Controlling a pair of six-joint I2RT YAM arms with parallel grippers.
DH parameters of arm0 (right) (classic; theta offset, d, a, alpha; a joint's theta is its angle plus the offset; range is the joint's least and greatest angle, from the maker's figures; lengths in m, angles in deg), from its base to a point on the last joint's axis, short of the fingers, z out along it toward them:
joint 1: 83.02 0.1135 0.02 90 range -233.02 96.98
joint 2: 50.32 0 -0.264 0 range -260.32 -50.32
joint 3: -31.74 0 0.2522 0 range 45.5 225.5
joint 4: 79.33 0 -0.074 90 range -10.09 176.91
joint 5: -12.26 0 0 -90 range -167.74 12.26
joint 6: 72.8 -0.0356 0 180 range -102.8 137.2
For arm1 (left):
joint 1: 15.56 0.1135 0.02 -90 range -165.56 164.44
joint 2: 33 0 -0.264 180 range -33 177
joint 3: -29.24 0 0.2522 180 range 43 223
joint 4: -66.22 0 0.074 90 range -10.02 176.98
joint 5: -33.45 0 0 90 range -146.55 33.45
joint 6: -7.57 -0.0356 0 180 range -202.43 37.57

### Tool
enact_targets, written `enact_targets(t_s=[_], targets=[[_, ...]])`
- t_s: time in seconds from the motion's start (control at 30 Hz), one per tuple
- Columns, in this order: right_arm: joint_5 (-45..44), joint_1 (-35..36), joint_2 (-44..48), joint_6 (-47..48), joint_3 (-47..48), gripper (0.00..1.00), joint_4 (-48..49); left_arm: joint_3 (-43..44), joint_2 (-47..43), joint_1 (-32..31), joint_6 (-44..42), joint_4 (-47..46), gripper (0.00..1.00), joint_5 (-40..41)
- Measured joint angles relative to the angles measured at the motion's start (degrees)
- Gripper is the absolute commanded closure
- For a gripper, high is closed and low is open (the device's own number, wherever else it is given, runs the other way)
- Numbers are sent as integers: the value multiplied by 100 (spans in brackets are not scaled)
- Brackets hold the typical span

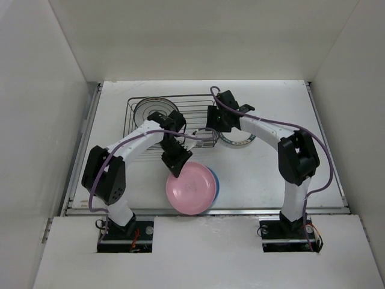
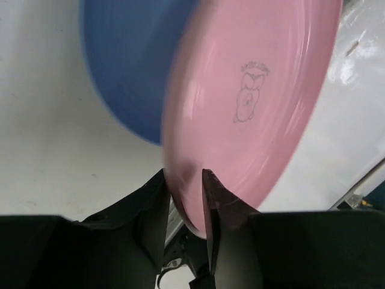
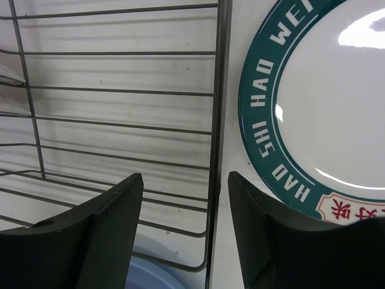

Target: Unload the plates from the dish rack

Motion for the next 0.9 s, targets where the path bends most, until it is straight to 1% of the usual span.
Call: enact_targets(t_s=[0.13, 0.3, 0.43, 0.53, 0.63, 0.73, 0.9], targets=[[0, 0, 87, 26, -55, 36, 48, 0, 31, -42, 125, -223, 61, 179], [4, 0, 177, 116, -72, 34, 46, 15, 28, -33, 212, -380, 57, 391], [2, 0, 315, 247, -72, 33, 46, 74, -109, -33, 236, -426, 46, 566], [20, 0, 479, 424, -72, 33, 46, 208, -389, -33, 275, -422, 46, 719], [59, 4, 673, 654, -72, 32, 46, 544, -693, 116, 382, -420, 44, 719], [76, 22, 887, 955, -50, 32, 66, 911, -1019, 616, 688, -553, 40, 715], [382, 256, 896, 1674, 439, 32, 170, 1412, -1292, 1928, 1427, -1073, 35, 1283]])
